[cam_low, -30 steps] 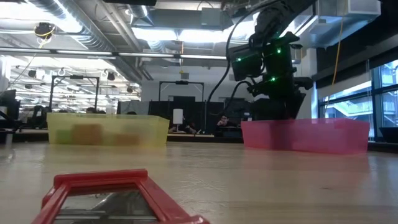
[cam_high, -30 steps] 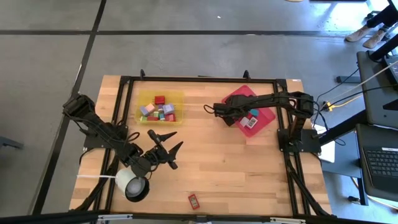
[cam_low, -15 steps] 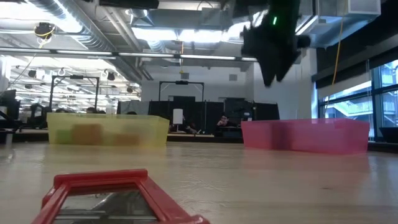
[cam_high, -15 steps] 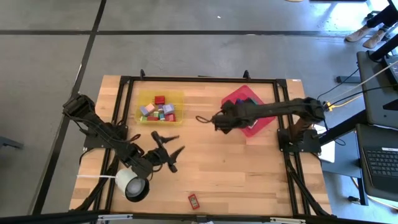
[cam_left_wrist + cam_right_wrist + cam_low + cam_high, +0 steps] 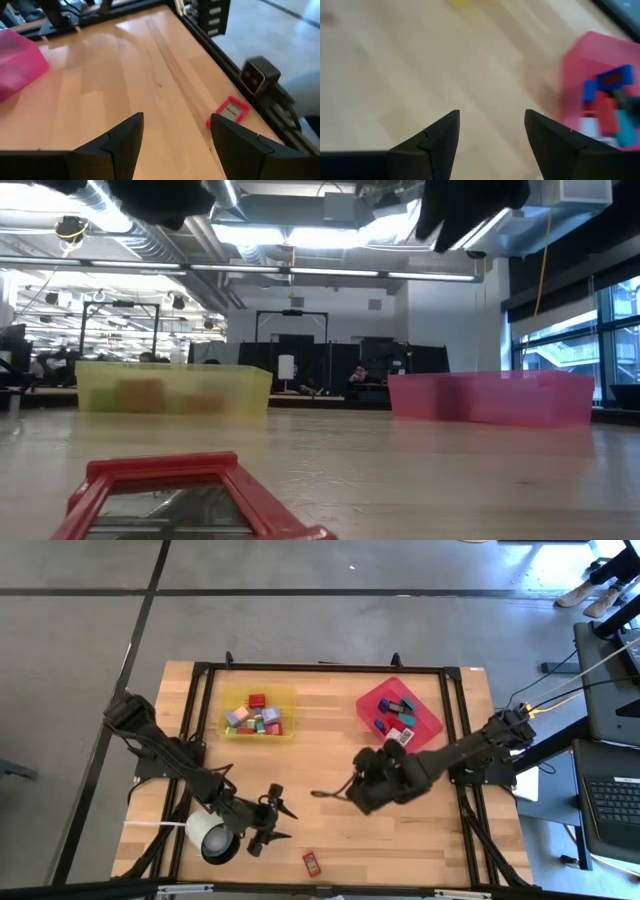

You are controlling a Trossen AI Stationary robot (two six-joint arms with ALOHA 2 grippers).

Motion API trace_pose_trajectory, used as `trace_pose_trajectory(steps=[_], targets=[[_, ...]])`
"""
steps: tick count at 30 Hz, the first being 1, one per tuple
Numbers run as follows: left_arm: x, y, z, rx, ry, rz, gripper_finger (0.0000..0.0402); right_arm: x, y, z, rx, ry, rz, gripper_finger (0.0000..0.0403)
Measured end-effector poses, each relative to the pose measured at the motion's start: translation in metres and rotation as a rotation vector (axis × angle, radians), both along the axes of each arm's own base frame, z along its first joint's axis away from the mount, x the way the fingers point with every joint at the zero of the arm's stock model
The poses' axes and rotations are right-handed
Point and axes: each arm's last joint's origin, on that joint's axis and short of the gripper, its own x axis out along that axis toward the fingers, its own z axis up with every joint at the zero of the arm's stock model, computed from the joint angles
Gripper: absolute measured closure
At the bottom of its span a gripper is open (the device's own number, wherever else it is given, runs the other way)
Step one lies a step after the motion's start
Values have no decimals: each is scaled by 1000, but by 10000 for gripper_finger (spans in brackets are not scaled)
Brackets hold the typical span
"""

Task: Pick & Place Office items
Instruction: Put the red digital clock into the pink bin

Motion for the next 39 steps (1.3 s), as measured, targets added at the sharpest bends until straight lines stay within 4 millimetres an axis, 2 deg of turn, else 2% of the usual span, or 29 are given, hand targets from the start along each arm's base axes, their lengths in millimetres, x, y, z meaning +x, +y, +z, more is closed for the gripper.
trace_pose_trajectory(steps=[6,11,14,17,22,30,39], targets=[[8,4,-11,-13,29,40,175,-2,28,3,68,-113,53,177],[20,12,-15,-96,53,-16,170,-5,39,4,91,-148,60,177],[30,16,-22,-157,72,-87,166,-6,41,4,90,-173,48,177],[39,12,-39,-197,99,-193,165,-7,43,4,84,-179,51,177],[50,1,-70,-161,122,-372,165,-7,43,4,84,-179,52,177],[81,-16,-90,-142,131,-570,164,-7,43,4,83,-178,55,177],[104,-6,-103,-138,128,-631,164,-7,44,4,82,-179,58,177]])
